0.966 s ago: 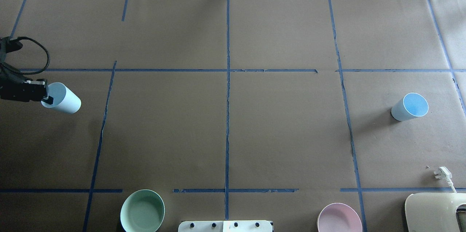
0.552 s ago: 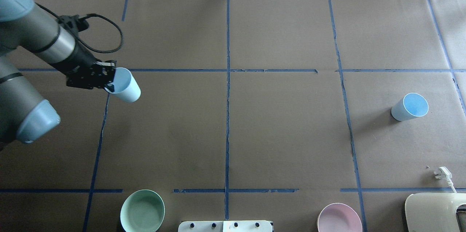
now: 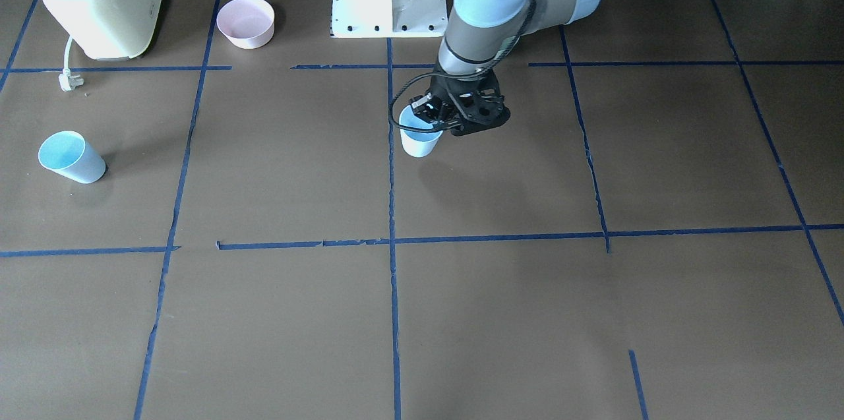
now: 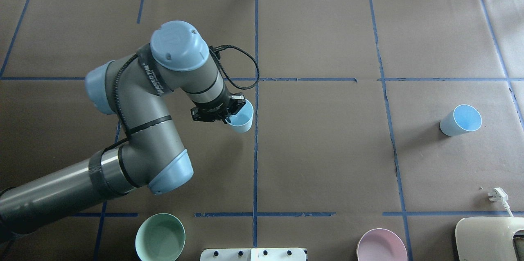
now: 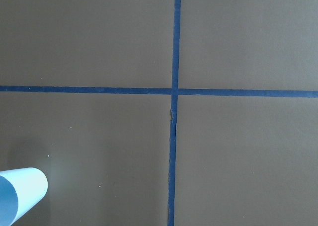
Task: Stack blue cups with both arms
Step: 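Carry the held blue cup with the left gripper to the table center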
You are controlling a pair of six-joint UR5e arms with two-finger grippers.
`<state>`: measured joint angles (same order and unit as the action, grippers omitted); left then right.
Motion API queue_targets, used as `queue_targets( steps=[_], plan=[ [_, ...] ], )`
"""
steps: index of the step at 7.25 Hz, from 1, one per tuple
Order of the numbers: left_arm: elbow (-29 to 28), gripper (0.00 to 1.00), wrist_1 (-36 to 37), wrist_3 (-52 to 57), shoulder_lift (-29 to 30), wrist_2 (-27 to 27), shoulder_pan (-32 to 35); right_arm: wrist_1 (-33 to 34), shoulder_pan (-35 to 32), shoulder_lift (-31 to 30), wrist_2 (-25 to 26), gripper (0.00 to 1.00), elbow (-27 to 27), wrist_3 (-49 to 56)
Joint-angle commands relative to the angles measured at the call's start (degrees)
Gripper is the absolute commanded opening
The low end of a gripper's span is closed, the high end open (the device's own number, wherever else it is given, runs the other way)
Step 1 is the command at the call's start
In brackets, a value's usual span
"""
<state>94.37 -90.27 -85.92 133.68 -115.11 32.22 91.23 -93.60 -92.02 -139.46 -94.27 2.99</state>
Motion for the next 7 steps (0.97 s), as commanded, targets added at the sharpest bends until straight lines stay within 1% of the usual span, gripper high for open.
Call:
queue_targets(
  steps=[1,2,4,5,6,7],
  plan=[
    [-7.4,0.00,-2.7,-0.3,5.1,2.9,-1.8,0.0,0.0,0.0,-0.1,1.00,0.1,0.2],
    [-8.7,0.00,-3.0,-0.4,5.2,2.9,-1.9,0.0,0.0,0.0,-0.1,1.00,0.1,0.2],
    [-8.9,0.00,-3.0,-0.2,4.8,2.9,-2.1,0.0,0.0,0.0,-0.2,1.00,0.0,0.0],
    [-8.9,0.05,-3.0,0.0,4.6,2.9,-2.1,0.0,0.0,0.1,-0.2,1.00,0.0,0.0],
    [-8.8,0.11,-3.0,0.0,4.4,2.9,-2.1,0.0,0.0,0.2,-0.2,1.00,0.0,-0.2],
    [-8.8,0.38,-3.0,0.0,4.5,2.9,-2.1,0.0,0.0,0.2,-0.2,1.00,0.0,-0.2]
  ],
)
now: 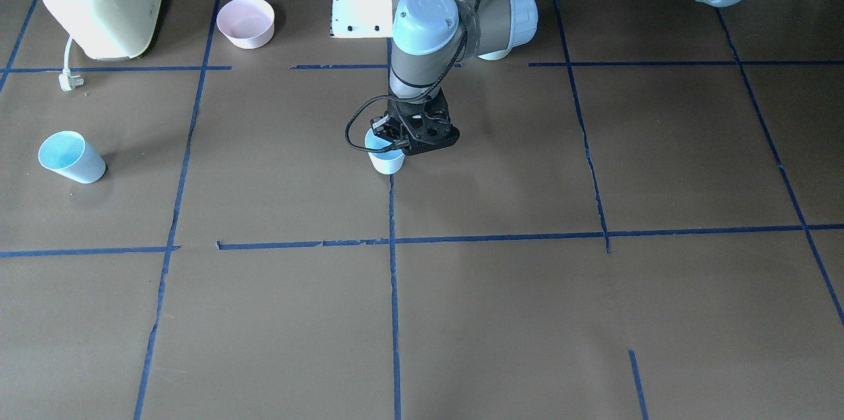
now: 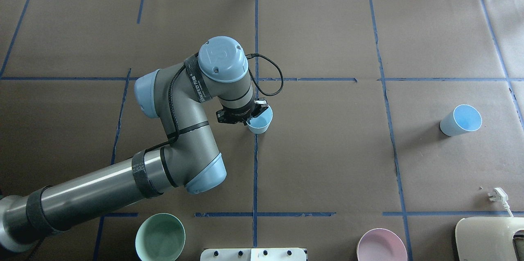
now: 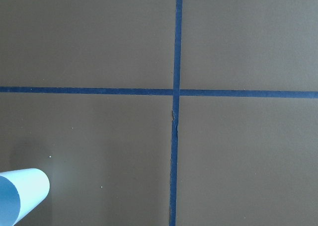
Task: Stack blue cups with both arms
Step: 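Carry the held blue cup with the left gripper to the table center, then set the blue cup down, open the left gripper and withdraw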
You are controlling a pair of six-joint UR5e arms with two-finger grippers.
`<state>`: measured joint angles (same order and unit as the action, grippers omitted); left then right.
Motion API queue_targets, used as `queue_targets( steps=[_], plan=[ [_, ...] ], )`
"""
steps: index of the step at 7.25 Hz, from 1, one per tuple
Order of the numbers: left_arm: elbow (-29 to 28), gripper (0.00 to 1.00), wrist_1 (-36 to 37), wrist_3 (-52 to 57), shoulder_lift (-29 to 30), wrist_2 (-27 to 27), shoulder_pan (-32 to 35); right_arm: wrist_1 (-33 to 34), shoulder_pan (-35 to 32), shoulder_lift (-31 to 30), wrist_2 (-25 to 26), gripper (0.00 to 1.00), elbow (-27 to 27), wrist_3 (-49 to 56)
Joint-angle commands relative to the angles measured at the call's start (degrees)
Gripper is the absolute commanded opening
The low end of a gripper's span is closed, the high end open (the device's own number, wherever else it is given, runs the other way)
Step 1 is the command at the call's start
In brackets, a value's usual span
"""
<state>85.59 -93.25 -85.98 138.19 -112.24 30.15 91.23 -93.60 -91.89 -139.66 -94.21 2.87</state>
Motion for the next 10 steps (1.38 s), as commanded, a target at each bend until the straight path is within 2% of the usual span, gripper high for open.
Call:
queue_targets(
  steps=[1,5,7,8,9,10],
  plan=[
    [0.1,0.99,0.0,0.7,-0.6,0.2,-0.1,0.0,0.0,0.2,0.0,1.00,0.1,-0.1],
    [1.7,1.00,0.2,1.2,-0.9,-0.1,0.2,0.0,0.0,0.3,0.0,1.00,0.2,-0.1],
    [9.2,1.00,1.4,2.0,-3.8,-1.1,1.1,-0.1,0.0,0.1,0.2,1.00,-0.4,-0.1],
    [12.3,1.00,4.2,3.1,-4.8,-5.1,3.6,-0.1,0.0,0.1,0.3,1.00,-0.4,-0.1],
    [17.7,1.00,9.2,7.4,-6.9,-8.1,6.9,-1.8,0.1,-0.5,0.1,1.00,-0.5,-1.4],
    [26.7,1.00,15.1,14.2,-12.7,-9.2,8.9,-8.3,1.7,-1.9,-0.1,1.00,-0.6,-8.2]
  ],
)
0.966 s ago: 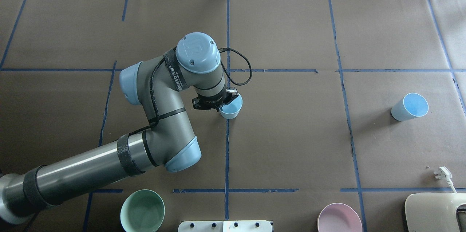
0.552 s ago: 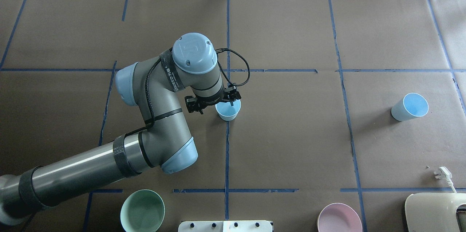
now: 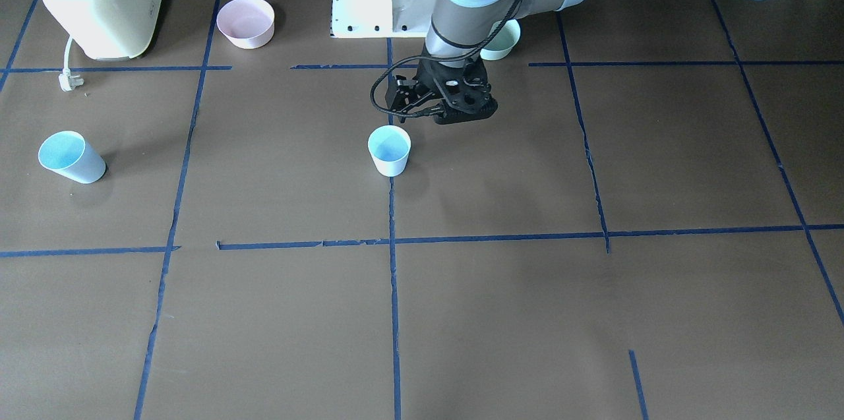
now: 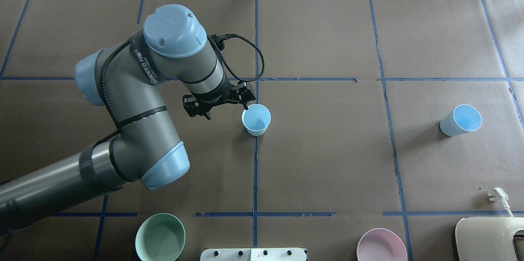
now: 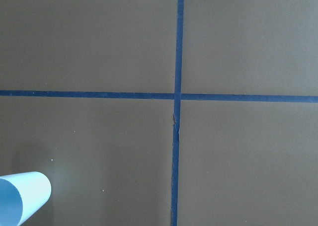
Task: Stack blue cups with both arms
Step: 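Set the blue cup down, open the left gripper and withdraw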
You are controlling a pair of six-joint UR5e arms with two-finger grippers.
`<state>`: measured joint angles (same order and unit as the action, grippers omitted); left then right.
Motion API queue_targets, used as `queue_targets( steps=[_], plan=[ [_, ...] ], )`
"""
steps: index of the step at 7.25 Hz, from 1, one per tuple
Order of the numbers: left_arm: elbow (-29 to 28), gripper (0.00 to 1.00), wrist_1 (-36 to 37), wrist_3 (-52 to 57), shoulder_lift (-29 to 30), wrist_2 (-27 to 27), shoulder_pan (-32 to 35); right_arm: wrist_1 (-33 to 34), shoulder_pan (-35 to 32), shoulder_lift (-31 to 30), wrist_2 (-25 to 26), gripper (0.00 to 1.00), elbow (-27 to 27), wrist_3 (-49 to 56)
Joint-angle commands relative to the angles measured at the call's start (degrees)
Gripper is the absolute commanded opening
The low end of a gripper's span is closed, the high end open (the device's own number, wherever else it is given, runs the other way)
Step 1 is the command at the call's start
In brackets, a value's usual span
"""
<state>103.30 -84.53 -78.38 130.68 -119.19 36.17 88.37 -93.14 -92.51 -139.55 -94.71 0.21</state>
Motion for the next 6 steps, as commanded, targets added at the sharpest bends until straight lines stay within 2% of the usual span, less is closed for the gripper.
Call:
queue_targets(
  steps=[1,2,3,4,6],
  plan=[
    [15.9,1.00,11.3,12.0,-10.0,-2.3,5.7,-17.8,5.0,-4.2,-0.2,1.00,-0.2,-15.8],
    [20.7,1.00,15.5,17.7,-12.5,-2.3,8.0,-29.3,9.2,-6.2,0.1,1.00,-0.1,-27.1],
    [24.1,1.00,18.6,22.3,-15.4,-2.3,9.7,-33.4,13.1,-7.1,0.2,1.00,-1.0,-33.2],
    [25.4,1.00,18.7,22.9,-17.2,-2.3,10.7,-33.4,16.5,-7.3,0.8,1.00,-2.6,-35.6],
    [27.1,1.00,18.8,22.9,-18.9,-2.3,10.8,-33.6,23.1,-8.7,4.9,1.00,-5.3,-40.6]
  ],
)
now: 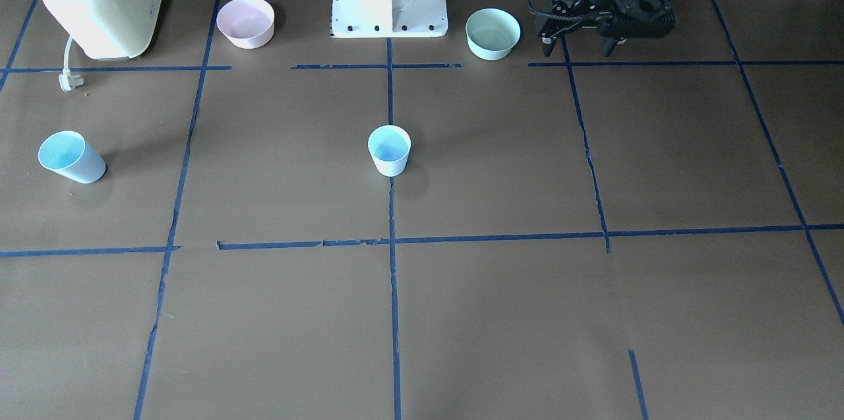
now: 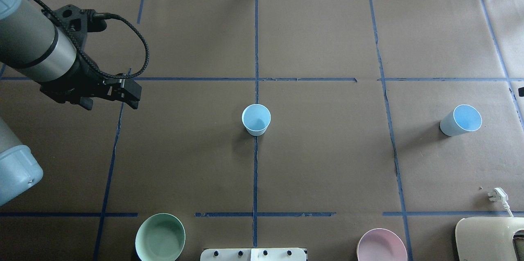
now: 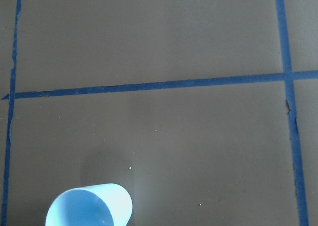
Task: Stack blue cups with both arms
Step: 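Set the blue cup down, open the left gripper and withdraw, then lower the right gripper onto the other blue cup and grasp it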
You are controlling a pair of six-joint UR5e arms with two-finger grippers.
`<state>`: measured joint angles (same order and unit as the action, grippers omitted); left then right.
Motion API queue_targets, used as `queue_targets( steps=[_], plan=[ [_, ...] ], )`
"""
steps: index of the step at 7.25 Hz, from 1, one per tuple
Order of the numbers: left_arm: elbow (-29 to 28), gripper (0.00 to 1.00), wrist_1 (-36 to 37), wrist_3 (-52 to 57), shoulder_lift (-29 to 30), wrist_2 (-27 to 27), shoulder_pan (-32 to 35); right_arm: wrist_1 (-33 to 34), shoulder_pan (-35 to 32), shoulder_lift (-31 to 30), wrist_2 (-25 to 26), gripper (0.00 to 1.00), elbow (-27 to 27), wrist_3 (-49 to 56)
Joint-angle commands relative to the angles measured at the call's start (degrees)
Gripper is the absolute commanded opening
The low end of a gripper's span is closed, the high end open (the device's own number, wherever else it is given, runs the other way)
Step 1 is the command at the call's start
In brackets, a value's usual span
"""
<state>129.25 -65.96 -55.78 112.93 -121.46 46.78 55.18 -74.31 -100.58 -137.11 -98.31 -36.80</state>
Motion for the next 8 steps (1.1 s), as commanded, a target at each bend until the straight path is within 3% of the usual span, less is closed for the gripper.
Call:
queue_targets(
  steps=[1,5,8],
  plan=[
    [1.3,1.00,0.3,0.3,-1.2,0.0,0.3,-0.7,8.1,-0.2,4.5,1.00,-2.1,-7.3],
    [1.8,1.00,0.3,0.4,-2.4,0.1,0.7,-0.5,13.9,1.4,8.4,1.00,-1.4,-10.7],
    [1.8,1.00,0.3,0.4,-2.5,0.1,0.7,-0.3,14.9,1.7,8.6,1.00,0.8,-10.8]
  ],
)
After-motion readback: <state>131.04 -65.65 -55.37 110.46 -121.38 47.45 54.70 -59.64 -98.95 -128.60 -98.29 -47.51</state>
